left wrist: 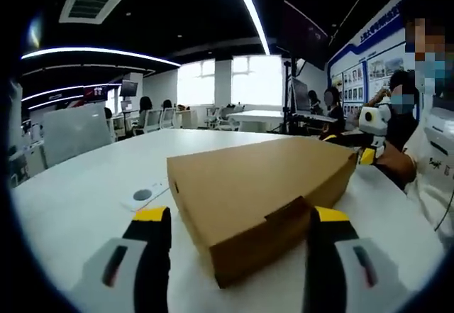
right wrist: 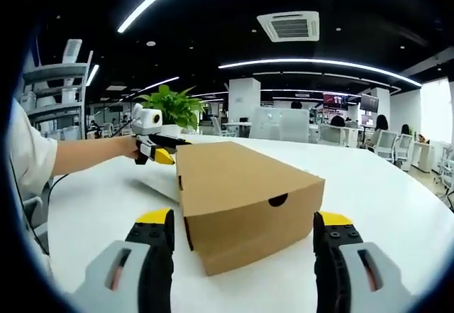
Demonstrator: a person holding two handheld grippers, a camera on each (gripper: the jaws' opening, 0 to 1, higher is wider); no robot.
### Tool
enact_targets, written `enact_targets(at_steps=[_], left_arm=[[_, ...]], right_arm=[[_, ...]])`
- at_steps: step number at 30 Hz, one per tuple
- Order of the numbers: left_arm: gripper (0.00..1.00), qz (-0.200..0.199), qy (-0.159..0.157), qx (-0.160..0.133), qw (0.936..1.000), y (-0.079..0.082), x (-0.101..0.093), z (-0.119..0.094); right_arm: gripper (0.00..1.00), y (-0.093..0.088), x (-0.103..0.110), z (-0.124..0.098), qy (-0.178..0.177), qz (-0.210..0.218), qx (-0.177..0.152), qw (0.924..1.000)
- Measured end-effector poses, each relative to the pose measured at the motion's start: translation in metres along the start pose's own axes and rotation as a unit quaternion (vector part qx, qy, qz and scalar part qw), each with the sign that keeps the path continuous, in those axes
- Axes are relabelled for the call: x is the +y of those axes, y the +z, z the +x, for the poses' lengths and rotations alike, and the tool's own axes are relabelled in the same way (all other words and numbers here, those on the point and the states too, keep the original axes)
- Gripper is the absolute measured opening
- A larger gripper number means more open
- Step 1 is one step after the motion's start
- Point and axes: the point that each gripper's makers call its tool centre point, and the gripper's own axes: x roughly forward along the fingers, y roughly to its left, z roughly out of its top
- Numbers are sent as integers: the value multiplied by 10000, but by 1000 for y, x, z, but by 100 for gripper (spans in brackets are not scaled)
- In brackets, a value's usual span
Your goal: Operate the shoe box by opening the lid, removing the specified soft item, and placing it in the target area until the item is outside and the box remains undamaged.
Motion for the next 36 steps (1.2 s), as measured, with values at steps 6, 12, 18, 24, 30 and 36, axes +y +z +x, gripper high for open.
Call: enact_targets(at_steps=[6, 12, 18, 24, 30, 36], left_arm=[[82, 30, -214, 79, 9997, -6, -11, 6], [80, -43, -212, -25, 9998, -5, -9, 6], [80, -55, -197, -67, 9998, -5, -11, 6], [81, -58, -205, -88, 9997, -4, -11, 6], [81, -107, -238, -75, 9996, -5, -10, 6], [83, -201, -311, -15, 9993, -7, -9, 8]], right_arm=[[83, -3, -5, 6, -57, 67, 59, 9999], [78, -6, 0, 10, 67, 138, 95, 9998], [77, -9, 9, 18, 234, 157, 133, 9995], [75, -10, 8, 18, 176, 97, 107, 9997], [80, -11, 8, 22, 114, 340, 82, 9993], [82, -12, 8, 24, -12, 292, 109, 9995]])
